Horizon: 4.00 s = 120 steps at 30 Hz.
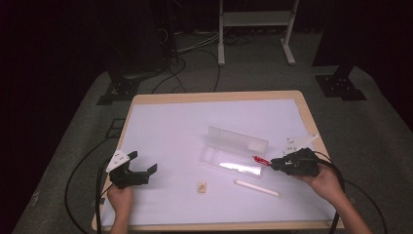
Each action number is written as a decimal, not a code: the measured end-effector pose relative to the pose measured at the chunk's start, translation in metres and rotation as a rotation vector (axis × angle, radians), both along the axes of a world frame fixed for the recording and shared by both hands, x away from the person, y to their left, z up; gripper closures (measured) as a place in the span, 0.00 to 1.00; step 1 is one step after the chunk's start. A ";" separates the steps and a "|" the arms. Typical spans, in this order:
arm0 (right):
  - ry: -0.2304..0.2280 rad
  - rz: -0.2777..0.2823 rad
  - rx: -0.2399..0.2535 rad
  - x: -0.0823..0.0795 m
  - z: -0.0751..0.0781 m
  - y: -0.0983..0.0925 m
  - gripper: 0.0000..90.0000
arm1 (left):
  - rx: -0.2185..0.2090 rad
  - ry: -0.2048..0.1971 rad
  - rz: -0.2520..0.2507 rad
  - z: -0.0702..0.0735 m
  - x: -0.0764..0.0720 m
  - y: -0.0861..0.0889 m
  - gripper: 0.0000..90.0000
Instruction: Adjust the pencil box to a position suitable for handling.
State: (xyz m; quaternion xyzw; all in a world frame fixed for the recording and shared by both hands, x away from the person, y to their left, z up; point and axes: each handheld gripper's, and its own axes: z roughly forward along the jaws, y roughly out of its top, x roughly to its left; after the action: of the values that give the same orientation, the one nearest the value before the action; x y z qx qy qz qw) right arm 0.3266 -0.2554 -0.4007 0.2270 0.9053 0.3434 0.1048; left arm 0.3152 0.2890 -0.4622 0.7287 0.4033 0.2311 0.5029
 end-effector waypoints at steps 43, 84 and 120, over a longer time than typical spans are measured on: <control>-0.006 0.069 -0.018 0.032 0.006 0.054 0.88 | -0.003 -0.003 -0.002 0.000 0.000 0.000 0.00; 0.014 0.092 -0.079 0.058 -0.015 0.093 0.88 | -0.014 -0.006 -0.001 0.000 0.000 0.000 0.00; 0.054 0.094 -0.126 0.071 -0.037 0.111 0.87 | -0.015 -0.005 -0.001 0.000 0.000 0.001 0.00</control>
State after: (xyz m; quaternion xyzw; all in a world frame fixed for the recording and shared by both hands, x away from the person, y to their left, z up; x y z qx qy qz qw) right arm 0.3975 -0.1444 -0.4375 0.1861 0.9373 0.2842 0.0783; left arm 0.3149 0.2900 -0.4621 0.7245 0.4036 0.2295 0.5095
